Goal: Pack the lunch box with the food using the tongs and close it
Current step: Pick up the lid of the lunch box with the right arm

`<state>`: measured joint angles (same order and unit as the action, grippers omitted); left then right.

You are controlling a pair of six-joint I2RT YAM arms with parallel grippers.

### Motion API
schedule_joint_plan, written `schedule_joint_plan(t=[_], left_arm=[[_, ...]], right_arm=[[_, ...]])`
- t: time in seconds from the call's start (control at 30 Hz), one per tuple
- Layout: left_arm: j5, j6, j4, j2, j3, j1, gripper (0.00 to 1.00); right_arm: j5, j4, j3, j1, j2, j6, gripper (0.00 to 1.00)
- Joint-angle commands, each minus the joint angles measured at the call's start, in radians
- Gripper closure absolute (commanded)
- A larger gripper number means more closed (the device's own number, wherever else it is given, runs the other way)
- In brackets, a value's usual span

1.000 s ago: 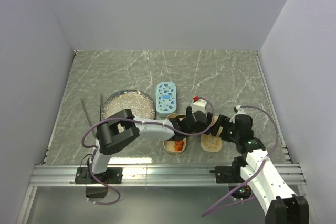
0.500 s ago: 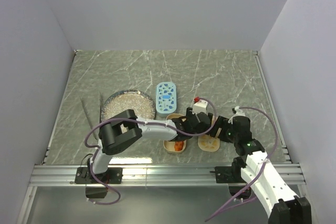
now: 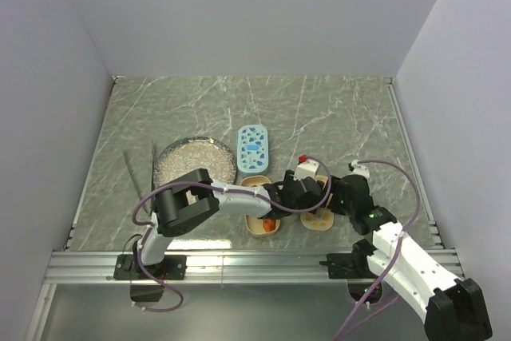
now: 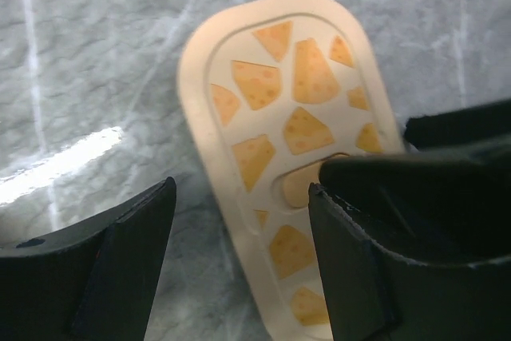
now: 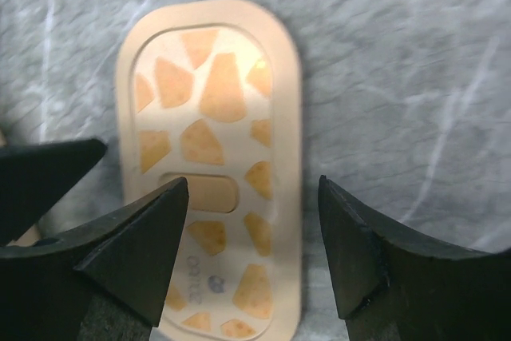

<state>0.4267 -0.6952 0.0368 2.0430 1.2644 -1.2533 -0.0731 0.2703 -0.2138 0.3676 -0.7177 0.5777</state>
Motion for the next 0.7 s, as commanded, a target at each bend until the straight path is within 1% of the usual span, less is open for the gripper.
schedule_joint_plan(t=[0.0, 0.1, 0.2, 0.3, 0.33, 0.37, 0.4, 0.43, 0.5, 0.53, 0.6, 0.63, 0.67], left_arm=[[-0.439, -0.110, 0.205, 0.072, 0.012, -0.118, 0.24], [-0.451, -0.110, 0.239, 0.066, 0.001, -0.110, 0.25], [-0.474, -0.121, 0.278, 0.053, -0.033, -0.098, 0.29], [-0.508, -0.132, 0.351, 0.031, -0.077, -0.087, 0.34], [-0.528, -0.132, 0.386, 0.026, -0.088, -0.087, 0.36], [-0.539, -0.132, 0.400, 0.022, -0.102, -0.086, 0.34], [-0.551, -0.132, 0.411, 0.016, -0.105, -0.086, 0.35], [-0.580, -0.130, 0.423, 0.016, -0.109, -0.087, 0.39], [-0.594, -0.133, 0.451, 0.019, -0.109, -0.086, 0.46], [-0.600, -0.132, 0.451, 0.026, -0.108, -0.087, 0.52], [-0.618, -0.129, 0.463, 0.036, -0.102, -0.084, 0.60], [-0.623, -0.132, 0.471, 0.037, -0.105, -0.083, 0.67], [-0.634, -0.135, 0.480, 0.037, -0.108, -0.081, 0.69]], right_arm=[[0.139, -0.092, -0.019, 0.053, -0.025, 0.137, 0.23], [0.159, -0.114, -0.021, 0.057, -0.040, 0.143, 0.23], [0.191, -0.148, -0.032, 0.059, -0.077, 0.136, 0.23], [0.257, -0.198, -0.042, 0.057, -0.129, 0.110, 0.23], [0.266, -0.207, -0.048, 0.060, -0.172, 0.103, 0.23], [0.275, -0.216, -0.052, 0.060, -0.193, 0.100, 0.23], [0.300, -0.232, -0.050, 0.060, -0.215, 0.099, 0.23], [0.312, -0.265, -0.049, 0.060, -0.248, 0.100, 0.24], [0.337, -0.299, -0.042, 0.063, -0.273, 0.106, 0.27], [0.340, -0.316, -0.041, 0.065, -0.287, 0.106, 0.27], [0.337, -0.316, -0.042, 0.067, -0.289, 0.099, 0.29], [0.341, -0.316, -0.041, 0.070, -0.282, 0.096, 0.30], [0.345, -0.316, -0.041, 0.070, -0.275, 0.094, 0.32]])
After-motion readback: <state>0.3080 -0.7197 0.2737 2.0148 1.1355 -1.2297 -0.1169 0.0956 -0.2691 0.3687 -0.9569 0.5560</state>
